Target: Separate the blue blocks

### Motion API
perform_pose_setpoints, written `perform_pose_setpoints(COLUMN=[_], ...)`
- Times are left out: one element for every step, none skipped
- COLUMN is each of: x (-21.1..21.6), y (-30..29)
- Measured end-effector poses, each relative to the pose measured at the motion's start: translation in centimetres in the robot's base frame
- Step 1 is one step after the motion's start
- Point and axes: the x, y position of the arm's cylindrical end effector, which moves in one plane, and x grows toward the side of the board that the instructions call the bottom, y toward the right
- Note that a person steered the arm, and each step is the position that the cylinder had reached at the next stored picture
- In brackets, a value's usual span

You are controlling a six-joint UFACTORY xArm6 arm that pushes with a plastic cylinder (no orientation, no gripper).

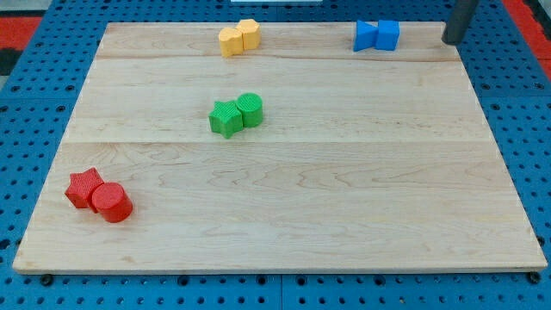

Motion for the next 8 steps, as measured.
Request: perform_pose_setpoints(x=[-2.9,-2.9,-1.3,0.8,1.3,1.3,1.3,1.3], y=[-0.9,-6.5,-8.5,-10.4,-13.6,-13.9,-13.9,-14.2])
